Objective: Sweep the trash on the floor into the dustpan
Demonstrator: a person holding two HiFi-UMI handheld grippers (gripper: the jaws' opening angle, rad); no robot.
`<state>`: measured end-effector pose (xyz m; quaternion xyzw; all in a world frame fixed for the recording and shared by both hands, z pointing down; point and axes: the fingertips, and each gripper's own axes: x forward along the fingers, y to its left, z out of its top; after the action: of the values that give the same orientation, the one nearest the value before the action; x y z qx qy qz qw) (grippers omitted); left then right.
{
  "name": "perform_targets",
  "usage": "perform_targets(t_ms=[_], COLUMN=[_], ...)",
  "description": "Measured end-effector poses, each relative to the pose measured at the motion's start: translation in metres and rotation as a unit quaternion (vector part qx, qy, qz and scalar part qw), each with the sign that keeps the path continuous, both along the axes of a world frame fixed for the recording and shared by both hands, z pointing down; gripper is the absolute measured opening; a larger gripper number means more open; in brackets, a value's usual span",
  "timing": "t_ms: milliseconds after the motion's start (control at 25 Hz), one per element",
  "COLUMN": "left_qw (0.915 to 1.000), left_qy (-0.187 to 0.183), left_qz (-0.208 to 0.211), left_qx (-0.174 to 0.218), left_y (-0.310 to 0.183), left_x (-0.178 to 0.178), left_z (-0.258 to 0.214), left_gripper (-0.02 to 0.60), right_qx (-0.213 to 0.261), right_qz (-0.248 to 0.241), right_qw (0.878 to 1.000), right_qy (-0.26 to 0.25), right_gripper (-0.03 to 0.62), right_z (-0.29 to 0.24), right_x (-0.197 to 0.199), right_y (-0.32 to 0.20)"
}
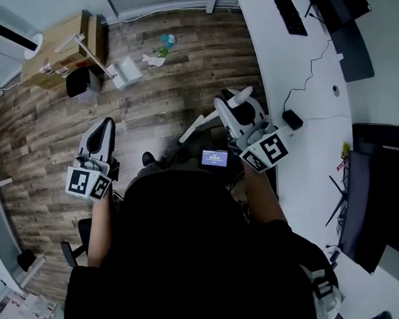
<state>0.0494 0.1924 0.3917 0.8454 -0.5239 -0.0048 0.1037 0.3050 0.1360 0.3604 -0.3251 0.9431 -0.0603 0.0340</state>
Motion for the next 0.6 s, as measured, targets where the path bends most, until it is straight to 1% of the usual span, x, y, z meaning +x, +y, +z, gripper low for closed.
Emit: perform_targets(t_ms=[120, 280, 480, 600], left_qw=[1.0000, 0.9998, 0.9991, 0.9986], left_qy=[-0.006, -0.014, -0.012, -0.007], left_qz=[-0.007, -0.013, -0.034, -0.041], left_qx=[-0.001, -0.007, -0.023, -0.031], left_y=[0.000, 0.004, 0.001, -0.010], left_x=[0.006, 0.008, -0.007, -0.019], left_z=[0.002, 0.006, 0.015, 0.024], left_gripper=[-0.006, -0.006, -0.006, -0.006], right_qx=[-0.003, -0.009, -0.019, -0.025], right_qz=[-0.009, 0.009, 0.023, 0.024], right_qw=[1.000, 1.000, 1.000, 0.999], right_qy=[0.001, 0.000, -0.002, 0.004], right_gripper=[0.081, 0.083, 0.083, 0.083], right_z=[0.006, 0.011, 0.021, 0.025], right_x=[0.004, 0.017, 0.025, 0.022], right_y=[-0.003, -0.009, -0.030, -0.048])
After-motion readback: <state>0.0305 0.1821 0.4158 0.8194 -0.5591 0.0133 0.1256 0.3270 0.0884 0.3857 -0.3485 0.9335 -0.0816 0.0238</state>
